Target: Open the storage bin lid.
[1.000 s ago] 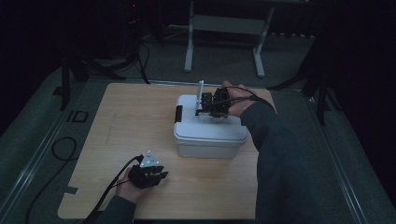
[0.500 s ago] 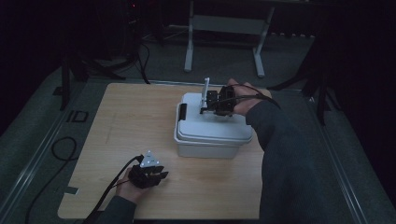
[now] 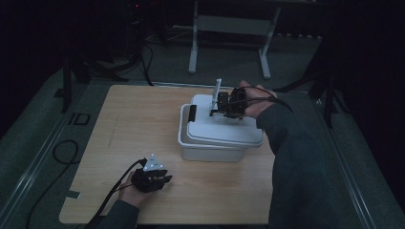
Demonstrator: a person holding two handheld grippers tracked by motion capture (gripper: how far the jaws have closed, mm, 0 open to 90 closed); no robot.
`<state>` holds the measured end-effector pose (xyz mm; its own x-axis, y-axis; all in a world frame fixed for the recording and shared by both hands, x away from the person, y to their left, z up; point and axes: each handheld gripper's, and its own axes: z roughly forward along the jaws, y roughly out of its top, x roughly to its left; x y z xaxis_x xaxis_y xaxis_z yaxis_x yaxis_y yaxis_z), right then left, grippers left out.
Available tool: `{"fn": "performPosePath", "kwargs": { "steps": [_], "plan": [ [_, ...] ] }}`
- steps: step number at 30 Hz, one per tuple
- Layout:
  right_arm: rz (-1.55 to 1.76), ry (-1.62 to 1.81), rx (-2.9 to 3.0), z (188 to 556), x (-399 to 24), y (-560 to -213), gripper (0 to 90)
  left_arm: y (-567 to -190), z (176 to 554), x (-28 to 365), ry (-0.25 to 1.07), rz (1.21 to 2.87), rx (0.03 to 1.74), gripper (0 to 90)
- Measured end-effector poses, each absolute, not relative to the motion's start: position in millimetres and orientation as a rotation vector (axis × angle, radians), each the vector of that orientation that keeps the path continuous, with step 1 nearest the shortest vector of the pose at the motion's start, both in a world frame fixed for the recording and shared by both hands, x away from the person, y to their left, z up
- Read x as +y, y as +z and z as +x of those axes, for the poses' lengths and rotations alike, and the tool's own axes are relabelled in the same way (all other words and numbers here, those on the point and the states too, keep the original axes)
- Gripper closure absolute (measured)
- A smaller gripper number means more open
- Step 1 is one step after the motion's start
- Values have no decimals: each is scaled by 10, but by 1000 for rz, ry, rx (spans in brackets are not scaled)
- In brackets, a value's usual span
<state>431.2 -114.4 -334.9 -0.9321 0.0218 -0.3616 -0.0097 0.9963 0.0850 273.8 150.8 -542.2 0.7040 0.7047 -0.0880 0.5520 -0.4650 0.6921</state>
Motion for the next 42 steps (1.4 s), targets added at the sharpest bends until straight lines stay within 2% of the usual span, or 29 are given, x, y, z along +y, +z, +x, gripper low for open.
{"fn": "performPosePath", "kwargs": {
  "steps": [25,42],
  "plan": [
    [161,131,2756,4301,-1565,-3311,843,-5424,2742,1503,273,2191,951,675],
    [232,107,2747,4333,-1709,-3311,843,-5428,2748,1497,267,2195,953,675]
  ]
}}
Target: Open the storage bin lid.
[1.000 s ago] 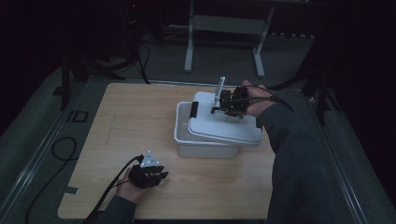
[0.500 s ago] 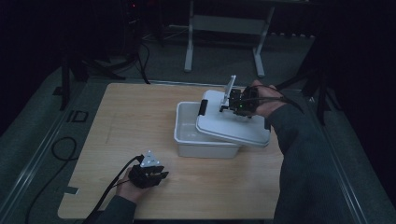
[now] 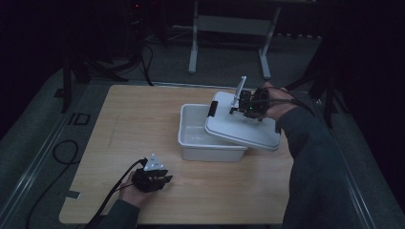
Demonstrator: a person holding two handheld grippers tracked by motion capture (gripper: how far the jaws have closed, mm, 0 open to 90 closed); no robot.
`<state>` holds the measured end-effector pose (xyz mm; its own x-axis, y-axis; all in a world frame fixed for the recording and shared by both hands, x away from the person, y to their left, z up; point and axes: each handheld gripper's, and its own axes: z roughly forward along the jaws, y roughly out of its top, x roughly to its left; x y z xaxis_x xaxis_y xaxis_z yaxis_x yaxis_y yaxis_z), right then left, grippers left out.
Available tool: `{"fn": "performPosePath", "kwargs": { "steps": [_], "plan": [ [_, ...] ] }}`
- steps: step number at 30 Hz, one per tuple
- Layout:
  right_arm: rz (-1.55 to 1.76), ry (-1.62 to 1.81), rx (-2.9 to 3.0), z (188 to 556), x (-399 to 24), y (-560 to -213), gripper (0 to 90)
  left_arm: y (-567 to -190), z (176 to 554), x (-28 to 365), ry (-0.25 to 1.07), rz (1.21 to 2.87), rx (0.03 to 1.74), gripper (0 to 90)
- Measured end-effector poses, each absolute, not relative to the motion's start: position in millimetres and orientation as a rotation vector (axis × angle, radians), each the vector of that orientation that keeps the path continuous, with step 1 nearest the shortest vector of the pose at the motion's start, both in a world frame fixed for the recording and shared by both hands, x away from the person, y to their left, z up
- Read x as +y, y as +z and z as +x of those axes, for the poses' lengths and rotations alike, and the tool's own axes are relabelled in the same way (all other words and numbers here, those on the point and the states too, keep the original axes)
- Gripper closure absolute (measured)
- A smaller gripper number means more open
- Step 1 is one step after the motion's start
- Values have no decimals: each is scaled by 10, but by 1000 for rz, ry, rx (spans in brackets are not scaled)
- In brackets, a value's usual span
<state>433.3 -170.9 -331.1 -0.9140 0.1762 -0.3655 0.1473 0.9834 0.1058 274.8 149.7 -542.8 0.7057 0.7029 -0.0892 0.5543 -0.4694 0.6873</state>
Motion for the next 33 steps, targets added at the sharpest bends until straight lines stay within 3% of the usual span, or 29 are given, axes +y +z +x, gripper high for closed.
{"fn": "performPosePath", "kwargs": {
  "steps": [33],
  "plan": [
    [364,117,2731,4364,-2087,-3324,842,-5428,2760,1494,265,2195,950,675]
  ]
}}
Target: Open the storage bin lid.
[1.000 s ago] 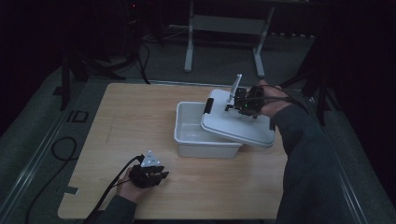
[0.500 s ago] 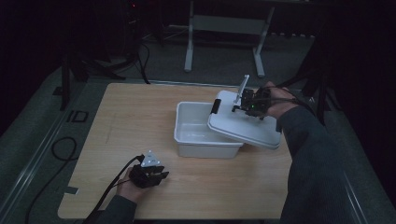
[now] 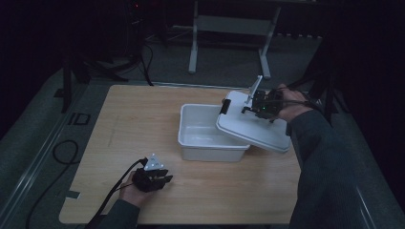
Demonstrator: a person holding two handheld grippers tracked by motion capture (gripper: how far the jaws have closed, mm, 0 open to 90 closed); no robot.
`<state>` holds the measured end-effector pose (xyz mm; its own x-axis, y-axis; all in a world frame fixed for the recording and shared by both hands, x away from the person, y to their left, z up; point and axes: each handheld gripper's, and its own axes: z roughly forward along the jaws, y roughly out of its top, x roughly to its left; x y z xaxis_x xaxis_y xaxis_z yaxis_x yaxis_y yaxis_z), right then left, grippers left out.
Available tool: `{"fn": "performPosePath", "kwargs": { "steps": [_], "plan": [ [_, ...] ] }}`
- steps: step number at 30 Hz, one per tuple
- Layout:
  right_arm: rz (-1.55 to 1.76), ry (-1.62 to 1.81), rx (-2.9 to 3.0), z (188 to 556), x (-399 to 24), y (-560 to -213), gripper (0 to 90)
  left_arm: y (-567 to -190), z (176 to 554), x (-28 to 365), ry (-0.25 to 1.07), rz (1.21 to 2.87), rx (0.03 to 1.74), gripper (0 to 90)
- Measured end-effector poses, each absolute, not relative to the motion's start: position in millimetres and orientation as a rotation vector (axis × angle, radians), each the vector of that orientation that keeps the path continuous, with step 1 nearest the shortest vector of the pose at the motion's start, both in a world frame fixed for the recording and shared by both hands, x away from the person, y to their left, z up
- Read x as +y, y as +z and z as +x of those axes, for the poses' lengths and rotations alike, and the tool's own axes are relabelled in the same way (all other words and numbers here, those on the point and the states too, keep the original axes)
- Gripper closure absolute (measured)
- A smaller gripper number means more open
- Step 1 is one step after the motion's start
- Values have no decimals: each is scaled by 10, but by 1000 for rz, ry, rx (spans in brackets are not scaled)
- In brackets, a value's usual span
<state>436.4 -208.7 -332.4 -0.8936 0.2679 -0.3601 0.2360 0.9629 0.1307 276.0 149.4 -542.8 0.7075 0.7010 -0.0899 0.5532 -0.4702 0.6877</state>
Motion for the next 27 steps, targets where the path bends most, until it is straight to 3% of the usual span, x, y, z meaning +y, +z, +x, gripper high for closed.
{"fn": "performPosePath", "kwargs": {
  "steps": [27],
  "plan": [
    [493,108,2685,4403,-2324,-3359,841,-5429,2763,1492,263,2195,949,672]
  ]
}}
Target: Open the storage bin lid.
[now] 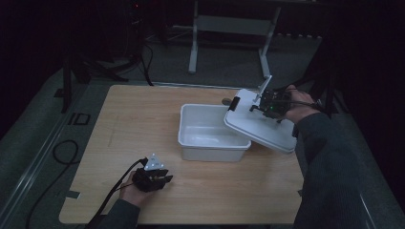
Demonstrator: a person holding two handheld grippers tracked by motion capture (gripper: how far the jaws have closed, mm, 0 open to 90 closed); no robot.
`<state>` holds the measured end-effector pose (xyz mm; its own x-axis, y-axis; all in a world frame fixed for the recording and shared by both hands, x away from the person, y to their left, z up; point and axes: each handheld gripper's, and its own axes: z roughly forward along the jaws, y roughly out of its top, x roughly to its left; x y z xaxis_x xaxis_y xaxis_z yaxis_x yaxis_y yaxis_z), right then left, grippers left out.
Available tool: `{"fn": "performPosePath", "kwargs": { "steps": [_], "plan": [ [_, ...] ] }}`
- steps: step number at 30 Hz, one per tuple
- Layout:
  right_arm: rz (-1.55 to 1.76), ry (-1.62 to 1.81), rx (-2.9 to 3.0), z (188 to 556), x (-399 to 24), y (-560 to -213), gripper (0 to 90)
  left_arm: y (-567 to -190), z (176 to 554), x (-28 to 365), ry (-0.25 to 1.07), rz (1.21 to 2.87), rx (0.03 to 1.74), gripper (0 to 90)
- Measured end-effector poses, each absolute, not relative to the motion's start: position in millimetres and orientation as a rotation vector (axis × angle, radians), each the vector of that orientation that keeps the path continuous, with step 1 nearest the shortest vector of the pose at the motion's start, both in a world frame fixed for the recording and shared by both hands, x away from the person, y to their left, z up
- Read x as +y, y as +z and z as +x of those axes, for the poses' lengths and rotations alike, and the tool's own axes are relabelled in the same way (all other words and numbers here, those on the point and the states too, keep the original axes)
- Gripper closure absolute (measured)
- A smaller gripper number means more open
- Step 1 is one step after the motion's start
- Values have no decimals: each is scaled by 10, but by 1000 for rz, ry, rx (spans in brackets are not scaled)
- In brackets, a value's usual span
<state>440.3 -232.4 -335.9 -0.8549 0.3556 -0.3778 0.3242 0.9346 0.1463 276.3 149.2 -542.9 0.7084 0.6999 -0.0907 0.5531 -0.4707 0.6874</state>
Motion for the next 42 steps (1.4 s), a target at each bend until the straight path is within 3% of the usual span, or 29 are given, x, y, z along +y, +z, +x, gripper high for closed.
{"fn": "performPosePath", "kwargs": {
  "steps": [42],
  "plan": [
    [651,102,2644,4400,-2729,-3447,842,-5432,2767,1487,262,2194,950,669]
  ]
}}
